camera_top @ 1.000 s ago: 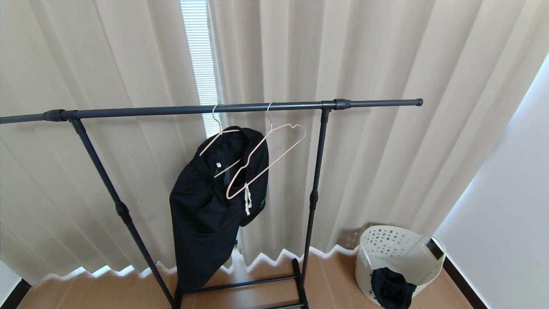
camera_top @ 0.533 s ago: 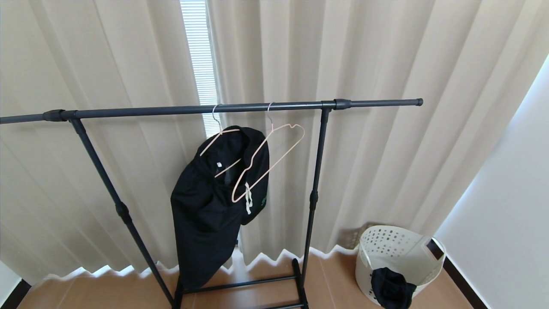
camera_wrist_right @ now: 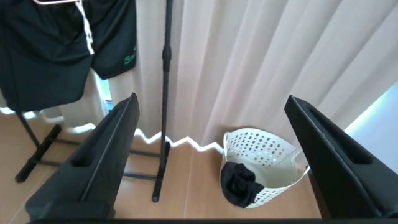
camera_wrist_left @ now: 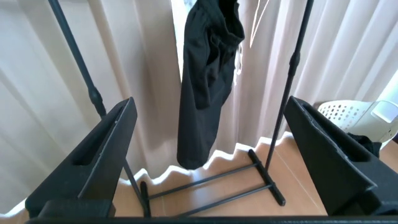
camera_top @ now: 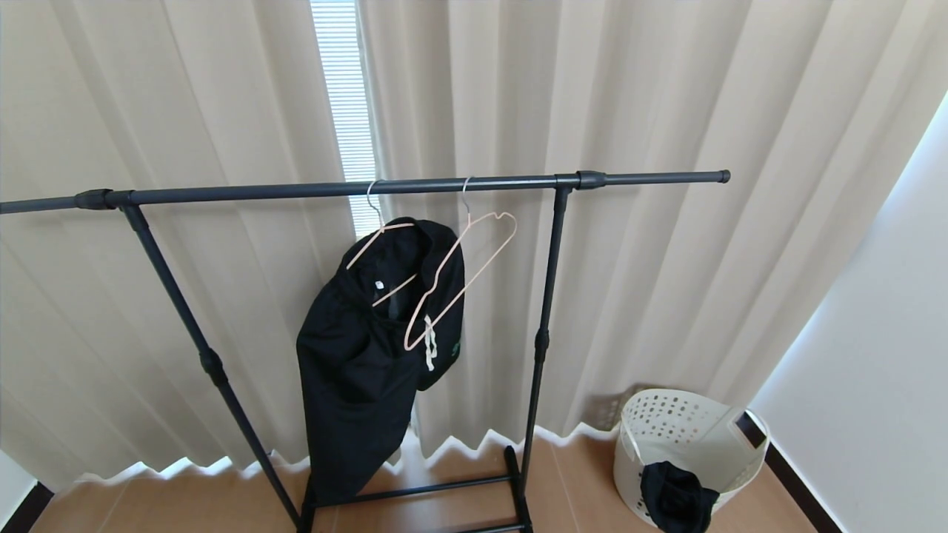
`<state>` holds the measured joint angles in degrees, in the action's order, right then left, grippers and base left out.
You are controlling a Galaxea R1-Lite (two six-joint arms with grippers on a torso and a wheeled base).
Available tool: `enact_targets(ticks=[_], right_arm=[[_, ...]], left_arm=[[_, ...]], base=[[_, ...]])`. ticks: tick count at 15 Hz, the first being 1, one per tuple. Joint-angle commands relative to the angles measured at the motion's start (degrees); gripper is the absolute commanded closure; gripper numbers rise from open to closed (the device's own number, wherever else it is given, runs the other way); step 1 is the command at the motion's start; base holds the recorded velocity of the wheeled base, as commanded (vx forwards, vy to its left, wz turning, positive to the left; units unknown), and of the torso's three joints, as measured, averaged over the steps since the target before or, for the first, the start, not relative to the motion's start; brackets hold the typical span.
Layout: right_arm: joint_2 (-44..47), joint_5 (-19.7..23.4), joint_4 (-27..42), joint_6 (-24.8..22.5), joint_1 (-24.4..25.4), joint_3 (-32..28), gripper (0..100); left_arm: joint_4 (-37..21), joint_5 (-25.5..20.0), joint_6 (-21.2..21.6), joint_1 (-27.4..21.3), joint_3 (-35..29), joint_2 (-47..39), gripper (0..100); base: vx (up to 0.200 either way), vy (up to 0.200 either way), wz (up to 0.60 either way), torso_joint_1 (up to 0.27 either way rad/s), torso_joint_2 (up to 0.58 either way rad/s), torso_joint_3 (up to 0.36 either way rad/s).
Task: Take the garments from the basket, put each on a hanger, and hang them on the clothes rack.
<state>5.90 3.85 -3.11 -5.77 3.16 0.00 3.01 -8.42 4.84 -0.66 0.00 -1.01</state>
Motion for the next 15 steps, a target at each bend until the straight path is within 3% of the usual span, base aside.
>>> enact_targets(ticks=[1, 5, 8, 15], right_arm=[[-2.82, 0.01, -0.14, 0.32, -4.21, 0.00, 0], [-5.20, -1.74, -0.06, 2.51, -3.77, 0.00, 0], [-5.64, 3.18, -0.23, 2.69, -3.16, 0.00, 0], [-5.81, 3.79, -0.06, 2.51, -2.98, 0.00, 0]], left_arm=[[0.07, -0.01, 0.08, 0.04, 0.00, 0.75, 0], [-0.11, 0.25, 0.52, 0.13, 0.00, 0.75, 0], [-0.02, 0.07, 0.35, 0.13, 0.00, 0.84, 0], [0.07, 0.07, -1.85, 0.13, 0.00, 0.92, 0]], base=[[0.000, 0.000, 0.00, 0.000, 0.00, 0.000], [0.000, 0.000, 0.00, 0.000, 0.00, 0.000], [0.000, 0.000, 0.00, 0.000, 0.00, 0.000], [0.000, 0.000, 0.00, 0.000, 0.00, 0.000]])
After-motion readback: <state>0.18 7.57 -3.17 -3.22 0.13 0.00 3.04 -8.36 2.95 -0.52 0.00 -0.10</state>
